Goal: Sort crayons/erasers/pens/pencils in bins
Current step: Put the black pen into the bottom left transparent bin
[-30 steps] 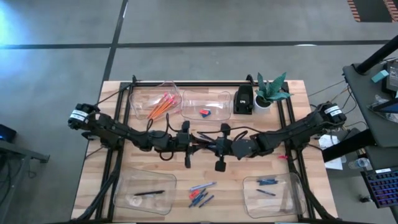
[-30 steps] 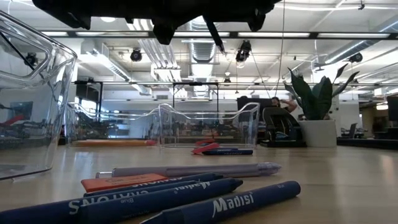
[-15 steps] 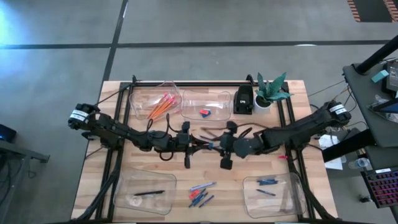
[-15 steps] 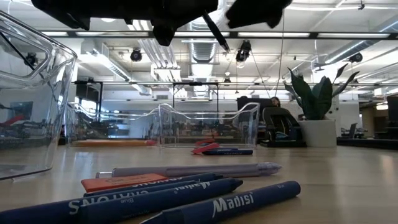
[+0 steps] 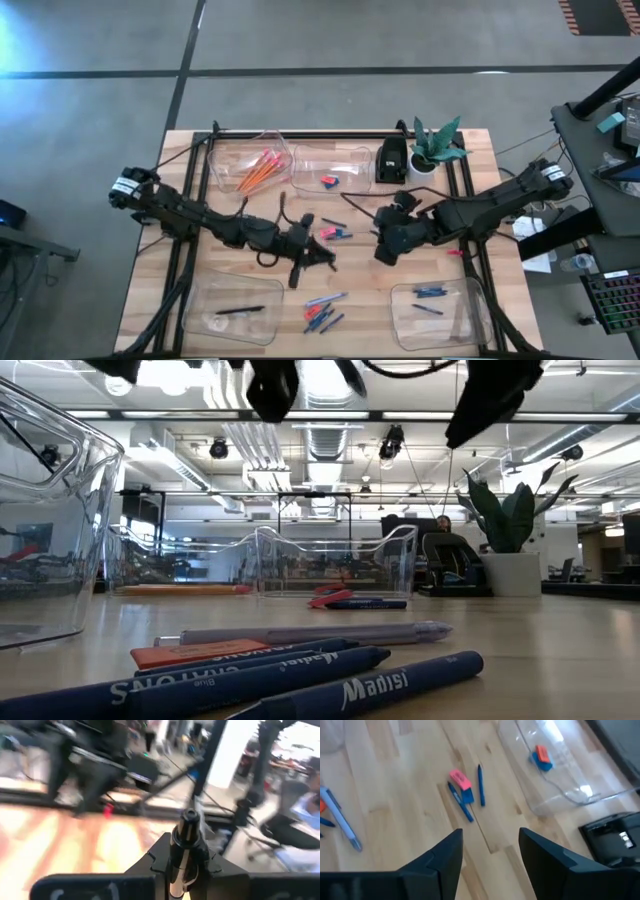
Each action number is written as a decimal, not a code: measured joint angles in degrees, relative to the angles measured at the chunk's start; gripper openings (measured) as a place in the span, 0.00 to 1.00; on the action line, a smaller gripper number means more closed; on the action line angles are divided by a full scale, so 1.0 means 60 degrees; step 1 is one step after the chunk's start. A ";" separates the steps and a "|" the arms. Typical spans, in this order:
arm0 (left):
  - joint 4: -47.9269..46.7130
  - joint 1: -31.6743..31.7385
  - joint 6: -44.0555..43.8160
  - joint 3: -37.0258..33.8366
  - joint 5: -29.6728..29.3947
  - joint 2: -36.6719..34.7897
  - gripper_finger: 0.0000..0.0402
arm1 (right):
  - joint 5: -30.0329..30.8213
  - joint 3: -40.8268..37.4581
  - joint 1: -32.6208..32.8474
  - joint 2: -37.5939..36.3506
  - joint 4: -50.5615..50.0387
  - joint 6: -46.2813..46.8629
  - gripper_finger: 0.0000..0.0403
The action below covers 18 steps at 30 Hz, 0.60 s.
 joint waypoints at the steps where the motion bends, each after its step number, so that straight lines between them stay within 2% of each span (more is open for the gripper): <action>1: -0.0354 -0.0202 -0.0070 0.0190 0.0013 -0.0004 0.04 | -0.0002 -0.0110 0.0002 0.0000 0.0035 0.0054 0.45; 6: -0.3358 -0.1203 -0.0554 0.1433 0.0048 -0.0028 0.04 | 0.0017 -0.0602 -0.0009 -0.0004 0.0099 0.0115 0.43; 10: -0.5994 -0.1763 -0.2044 0.2427 -0.0068 -0.0073 0.04 | 0.0045 -0.0852 -0.0005 -0.0004 0.0308 0.0287 0.43; 18: -1.0173 -0.2540 -0.5277 0.3494 -0.0290 -0.0505 0.04 | 0.0053 -0.1604 -0.0005 -0.0004 0.2279 -0.0065 0.43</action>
